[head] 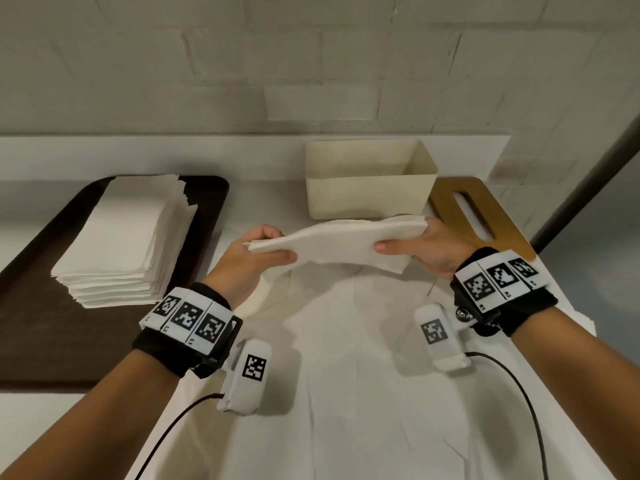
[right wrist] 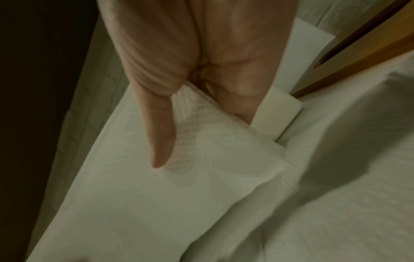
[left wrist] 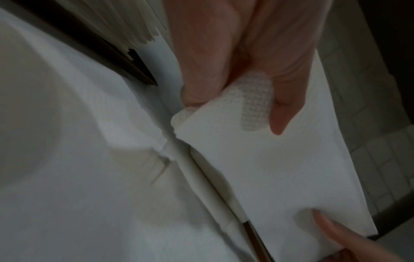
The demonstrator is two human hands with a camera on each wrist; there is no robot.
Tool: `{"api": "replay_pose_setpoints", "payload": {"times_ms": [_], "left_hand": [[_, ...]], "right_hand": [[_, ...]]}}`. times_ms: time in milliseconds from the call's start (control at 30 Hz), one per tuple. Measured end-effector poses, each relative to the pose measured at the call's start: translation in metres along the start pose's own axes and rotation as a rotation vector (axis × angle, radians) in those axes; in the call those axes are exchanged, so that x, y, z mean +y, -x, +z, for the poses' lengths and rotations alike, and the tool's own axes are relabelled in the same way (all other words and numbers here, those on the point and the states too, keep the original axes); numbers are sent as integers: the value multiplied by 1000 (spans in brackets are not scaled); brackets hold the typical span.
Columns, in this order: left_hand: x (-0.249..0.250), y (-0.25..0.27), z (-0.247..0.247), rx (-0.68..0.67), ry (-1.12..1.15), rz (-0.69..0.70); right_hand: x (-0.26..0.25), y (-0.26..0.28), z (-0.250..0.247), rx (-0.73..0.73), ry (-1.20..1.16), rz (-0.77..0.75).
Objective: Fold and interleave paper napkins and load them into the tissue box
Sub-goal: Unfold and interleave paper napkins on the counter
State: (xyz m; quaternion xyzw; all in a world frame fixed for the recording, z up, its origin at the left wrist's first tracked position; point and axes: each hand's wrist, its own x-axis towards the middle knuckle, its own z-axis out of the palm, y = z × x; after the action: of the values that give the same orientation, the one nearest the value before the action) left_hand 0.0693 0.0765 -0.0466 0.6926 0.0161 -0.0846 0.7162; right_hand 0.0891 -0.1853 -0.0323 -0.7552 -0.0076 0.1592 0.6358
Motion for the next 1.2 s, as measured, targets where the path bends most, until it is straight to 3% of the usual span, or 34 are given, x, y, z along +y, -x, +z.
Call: {"api": "replay_pose_setpoints", "payload": {"times_ms": [133, 267, 400, 567, 800, 933, 1133, 1200], "left_hand": [[-8, -1, -10, -4, -71, -46], [-17, -2, -8, 40, -96, -93], [-17, -4, 0, -3, -93, -39], [-16, -6, -6, 60, -45, -21], [-18, -6, -2, 49, -91, -43], [-14, -12, 0, 121, -28, -26], [-21, -18, -3, 82, -274, -221], [-16, -19, -2, 101, -305, -203]], "right_hand": [[13, 3, -3, -49, 142, 78], [20, 2, -1, -71, 140, 130], [14, -4, 12, -61, 207, 94], [11, -7, 10, -8, 183, 85], [13, -7, 10, 60, 105, 156], [3, -7, 12, 116, 0, 93], [18, -14, 15, 113, 118, 230], [19, -18, 14, 140, 155, 223]]}}
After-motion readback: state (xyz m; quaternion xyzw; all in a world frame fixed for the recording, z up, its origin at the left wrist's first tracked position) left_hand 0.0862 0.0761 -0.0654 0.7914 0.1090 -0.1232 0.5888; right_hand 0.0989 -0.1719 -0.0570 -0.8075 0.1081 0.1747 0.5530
